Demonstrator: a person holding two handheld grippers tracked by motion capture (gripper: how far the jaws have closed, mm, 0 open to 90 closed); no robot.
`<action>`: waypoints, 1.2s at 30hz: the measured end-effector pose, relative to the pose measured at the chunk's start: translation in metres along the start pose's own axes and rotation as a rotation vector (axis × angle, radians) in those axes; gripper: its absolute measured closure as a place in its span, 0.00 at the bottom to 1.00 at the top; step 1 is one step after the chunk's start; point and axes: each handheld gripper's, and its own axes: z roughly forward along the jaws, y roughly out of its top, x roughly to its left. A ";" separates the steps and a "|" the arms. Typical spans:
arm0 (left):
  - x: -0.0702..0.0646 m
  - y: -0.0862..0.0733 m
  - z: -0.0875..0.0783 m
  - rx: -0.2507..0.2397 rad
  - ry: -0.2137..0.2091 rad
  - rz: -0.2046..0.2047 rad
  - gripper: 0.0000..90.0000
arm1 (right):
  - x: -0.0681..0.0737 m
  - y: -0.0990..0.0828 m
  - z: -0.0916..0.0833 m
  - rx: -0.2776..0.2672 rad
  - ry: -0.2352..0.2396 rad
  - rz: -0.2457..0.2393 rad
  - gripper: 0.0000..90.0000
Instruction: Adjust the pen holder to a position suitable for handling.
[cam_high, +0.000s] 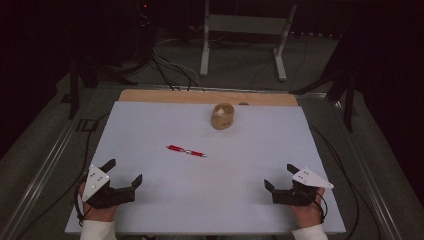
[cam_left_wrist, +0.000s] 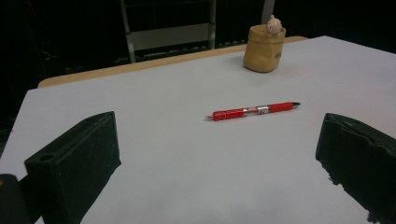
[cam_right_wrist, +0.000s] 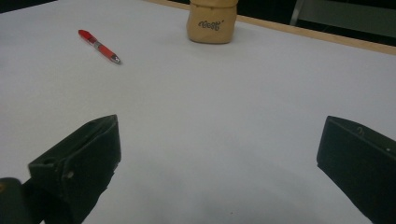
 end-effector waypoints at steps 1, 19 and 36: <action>0.000 0.000 0.000 0.003 0.000 0.002 0.00 | 0.000 0.000 0.000 0.000 -0.001 0.000 0.00; 0.002 -0.002 0.002 0.011 -0.003 -0.008 0.00 | 0.009 0.003 0.002 -0.006 0.008 0.016 0.00; 0.003 -0.005 0.004 0.022 0.001 -0.018 0.00 | 0.022 0.030 0.014 -0.008 0.042 -0.006 0.00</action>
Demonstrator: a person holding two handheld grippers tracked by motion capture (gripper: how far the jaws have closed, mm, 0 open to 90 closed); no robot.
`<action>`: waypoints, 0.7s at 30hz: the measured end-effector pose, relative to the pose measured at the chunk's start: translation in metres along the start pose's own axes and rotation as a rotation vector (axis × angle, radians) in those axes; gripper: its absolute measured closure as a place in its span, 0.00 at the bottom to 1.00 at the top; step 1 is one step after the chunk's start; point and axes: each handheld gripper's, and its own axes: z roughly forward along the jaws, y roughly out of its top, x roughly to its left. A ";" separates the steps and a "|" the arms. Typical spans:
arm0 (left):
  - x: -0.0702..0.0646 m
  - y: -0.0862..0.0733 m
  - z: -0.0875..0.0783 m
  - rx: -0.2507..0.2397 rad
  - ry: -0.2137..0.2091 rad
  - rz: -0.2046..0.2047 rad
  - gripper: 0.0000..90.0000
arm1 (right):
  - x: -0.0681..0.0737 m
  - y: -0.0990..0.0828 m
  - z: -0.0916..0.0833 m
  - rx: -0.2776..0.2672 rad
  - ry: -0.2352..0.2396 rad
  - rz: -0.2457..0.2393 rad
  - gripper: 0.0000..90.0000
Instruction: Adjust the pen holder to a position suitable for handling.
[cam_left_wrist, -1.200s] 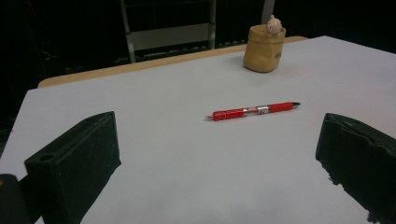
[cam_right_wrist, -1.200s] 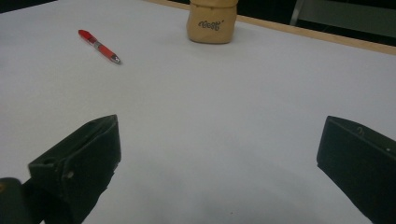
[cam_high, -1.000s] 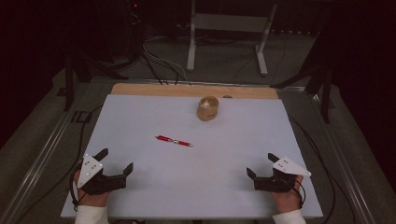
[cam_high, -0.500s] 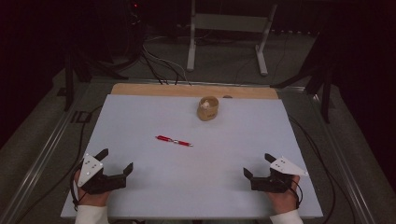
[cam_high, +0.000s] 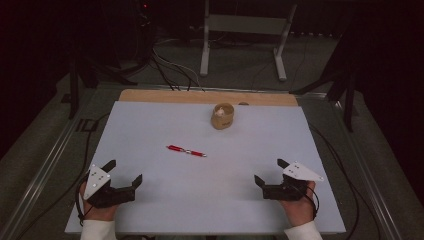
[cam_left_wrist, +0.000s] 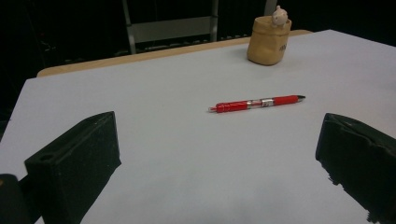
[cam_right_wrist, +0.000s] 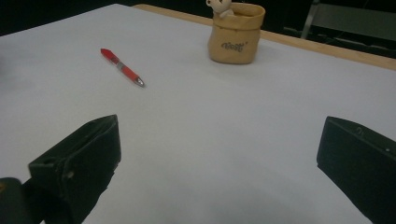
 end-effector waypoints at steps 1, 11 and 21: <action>0.000 0.000 0.000 0.000 0.000 0.000 0.00 | 0.000 0.000 0.000 0.000 0.000 0.000 0.00; 0.000 -0.001 0.001 0.006 -0.004 -0.002 0.00 | 0.005 0.035 0.019 0.000 0.038 -0.040 0.00; 0.001 -0.002 0.002 0.006 -0.002 -0.006 0.00 | 0.005 0.065 0.041 -0.003 0.053 -0.073 0.00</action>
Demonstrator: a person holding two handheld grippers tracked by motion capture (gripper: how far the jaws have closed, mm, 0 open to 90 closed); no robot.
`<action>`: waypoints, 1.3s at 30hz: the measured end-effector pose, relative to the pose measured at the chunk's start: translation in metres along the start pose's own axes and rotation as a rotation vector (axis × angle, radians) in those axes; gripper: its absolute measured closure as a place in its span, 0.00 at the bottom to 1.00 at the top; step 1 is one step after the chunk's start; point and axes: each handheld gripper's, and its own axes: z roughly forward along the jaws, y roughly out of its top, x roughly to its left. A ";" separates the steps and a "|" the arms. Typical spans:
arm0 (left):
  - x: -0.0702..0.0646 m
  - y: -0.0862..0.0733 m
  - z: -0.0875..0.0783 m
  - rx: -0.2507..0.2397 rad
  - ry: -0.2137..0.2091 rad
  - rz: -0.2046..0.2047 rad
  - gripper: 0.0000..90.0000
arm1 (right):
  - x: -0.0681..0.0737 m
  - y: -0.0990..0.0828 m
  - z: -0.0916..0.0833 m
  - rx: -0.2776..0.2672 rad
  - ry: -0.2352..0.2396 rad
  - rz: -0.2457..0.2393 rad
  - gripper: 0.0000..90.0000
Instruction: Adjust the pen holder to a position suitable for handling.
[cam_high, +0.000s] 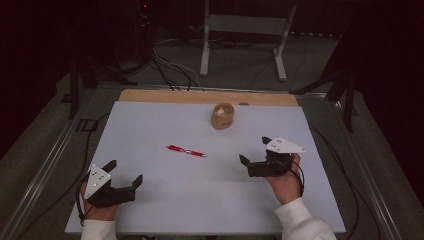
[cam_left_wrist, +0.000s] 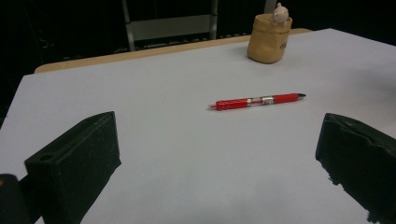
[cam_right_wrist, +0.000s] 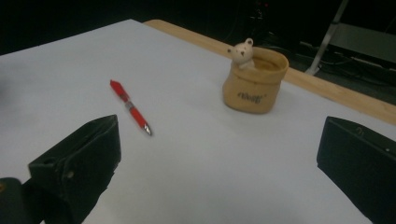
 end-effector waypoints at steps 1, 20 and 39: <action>0.000 0.000 0.000 -0.001 0.000 -0.001 0.00 | -0.001 0.003 0.002 0.001 0.000 -0.002 0.00; 0.001 0.000 -0.001 -0.007 -0.002 -0.004 0.00 | -0.008 0.044 0.059 0.059 0.022 -0.044 0.00; 0.003 0.000 -0.002 -0.017 -0.006 -0.019 0.00 | -0.014 0.061 0.112 0.116 0.013 -0.064 0.00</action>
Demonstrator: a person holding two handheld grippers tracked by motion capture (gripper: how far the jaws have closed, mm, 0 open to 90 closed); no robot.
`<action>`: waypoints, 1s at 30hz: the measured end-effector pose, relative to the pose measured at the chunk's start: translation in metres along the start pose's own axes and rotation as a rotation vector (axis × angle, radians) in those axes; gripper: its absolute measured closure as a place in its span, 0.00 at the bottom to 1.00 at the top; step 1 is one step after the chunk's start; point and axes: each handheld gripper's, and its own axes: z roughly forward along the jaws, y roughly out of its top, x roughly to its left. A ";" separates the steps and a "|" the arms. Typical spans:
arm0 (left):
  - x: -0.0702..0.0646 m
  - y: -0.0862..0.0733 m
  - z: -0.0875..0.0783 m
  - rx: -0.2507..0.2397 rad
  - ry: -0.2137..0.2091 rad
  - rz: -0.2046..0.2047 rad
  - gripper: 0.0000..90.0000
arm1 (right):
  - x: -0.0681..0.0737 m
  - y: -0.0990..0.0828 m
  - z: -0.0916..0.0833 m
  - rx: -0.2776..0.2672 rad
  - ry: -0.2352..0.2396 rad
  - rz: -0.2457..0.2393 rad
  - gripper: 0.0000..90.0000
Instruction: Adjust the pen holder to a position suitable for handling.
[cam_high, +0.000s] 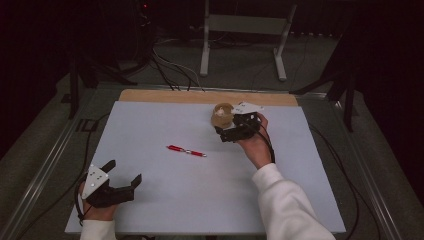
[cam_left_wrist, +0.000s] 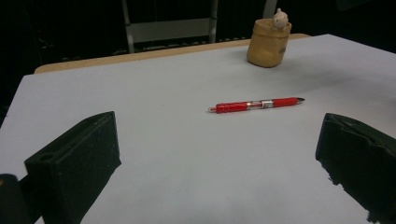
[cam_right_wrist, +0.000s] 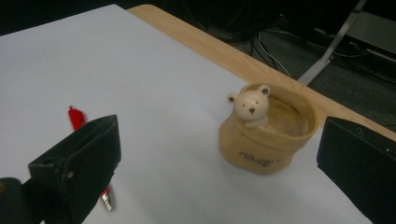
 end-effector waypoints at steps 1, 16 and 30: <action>0.000 0.000 0.000 -0.001 -0.001 -0.003 0.00 | -0.001 0.002 0.005 0.000 -0.002 0.002 0.00; 0.002 0.000 -0.001 -0.010 -0.007 -0.016 0.00 | -0.004 0.008 0.038 0.035 -0.002 0.017 0.00; 0.001 0.000 -0.002 -0.019 -0.017 -0.027 0.00 | -0.013 0.000 0.075 0.093 -0.039 0.022 0.25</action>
